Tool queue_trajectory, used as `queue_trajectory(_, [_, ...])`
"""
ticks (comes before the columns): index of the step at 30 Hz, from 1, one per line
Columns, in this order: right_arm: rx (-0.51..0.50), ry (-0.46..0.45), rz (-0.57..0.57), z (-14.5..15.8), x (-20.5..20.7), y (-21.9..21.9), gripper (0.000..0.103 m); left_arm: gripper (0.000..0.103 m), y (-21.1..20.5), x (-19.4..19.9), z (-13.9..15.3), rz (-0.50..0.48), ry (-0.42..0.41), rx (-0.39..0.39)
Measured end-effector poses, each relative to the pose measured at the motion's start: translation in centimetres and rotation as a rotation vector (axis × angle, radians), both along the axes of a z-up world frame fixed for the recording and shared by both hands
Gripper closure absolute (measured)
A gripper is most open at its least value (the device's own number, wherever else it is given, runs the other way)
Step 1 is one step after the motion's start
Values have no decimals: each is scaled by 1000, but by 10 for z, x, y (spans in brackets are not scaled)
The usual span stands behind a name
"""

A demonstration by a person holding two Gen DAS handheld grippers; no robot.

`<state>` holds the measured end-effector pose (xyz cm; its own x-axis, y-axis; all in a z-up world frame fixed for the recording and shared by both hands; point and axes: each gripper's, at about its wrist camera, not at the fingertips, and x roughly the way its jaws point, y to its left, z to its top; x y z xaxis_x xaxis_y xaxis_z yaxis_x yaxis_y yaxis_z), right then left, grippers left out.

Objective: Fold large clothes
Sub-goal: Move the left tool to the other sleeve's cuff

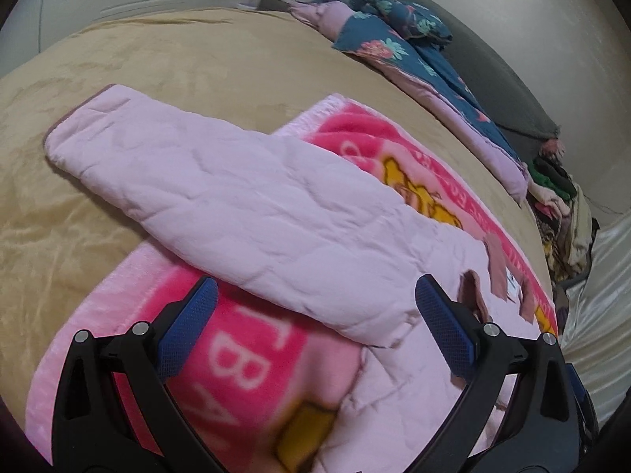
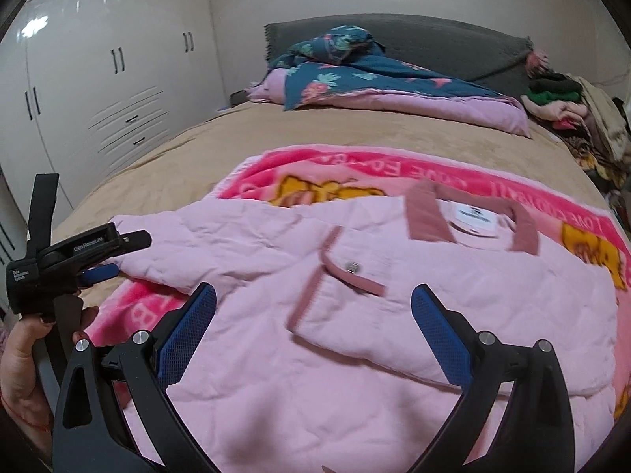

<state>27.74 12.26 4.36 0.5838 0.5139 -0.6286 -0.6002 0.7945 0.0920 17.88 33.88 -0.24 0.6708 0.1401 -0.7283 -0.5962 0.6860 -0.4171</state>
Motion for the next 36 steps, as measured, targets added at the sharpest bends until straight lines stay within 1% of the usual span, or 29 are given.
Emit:
queue_trajectory(4, [-7, 6, 34, -3, 0, 28, 4, 9, 13, -5, -1, 30, 2, 10])
queue_trajectory(8, [-16, 11, 63, -8, 1, 51, 4, 9, 30, -14, -6, 70, 3, -11])
queue_trajectory(13, [-23, 13, 98, -11, 1, 75, 4, 9, 50, -25, -10, 132, 15, -7])
queue_trajectory(17, [-52, 5, 134, -15, 0, 98, 4, 9, 68, -34, -20, 182, -1, -49])
queue_trajectory(22, [-82, -2, 172, -23, -2, 124, 4, 9, 83, -39, -36, 245, 5, -76])
queue_trajectory(27, [-95, 5, 182, -31, 1, 138, 4, 9, 107, -47, -63, 320, -41, -152])
queue_trajectory(30, [-105, 13, 179, -37, 5, 139, 4, 9, 119, -50, -77, 357, -65, -195])
queue_trajectory(33, [-114, 10, 175, -42, 8, 137, 4, 9, 130, -52, -83, 395, -108, -224])
queue_trajectory(36, [-121, 10, 162, -46, 13, 132, 4, 9, 137, -52, -83, 423, -148, -225])
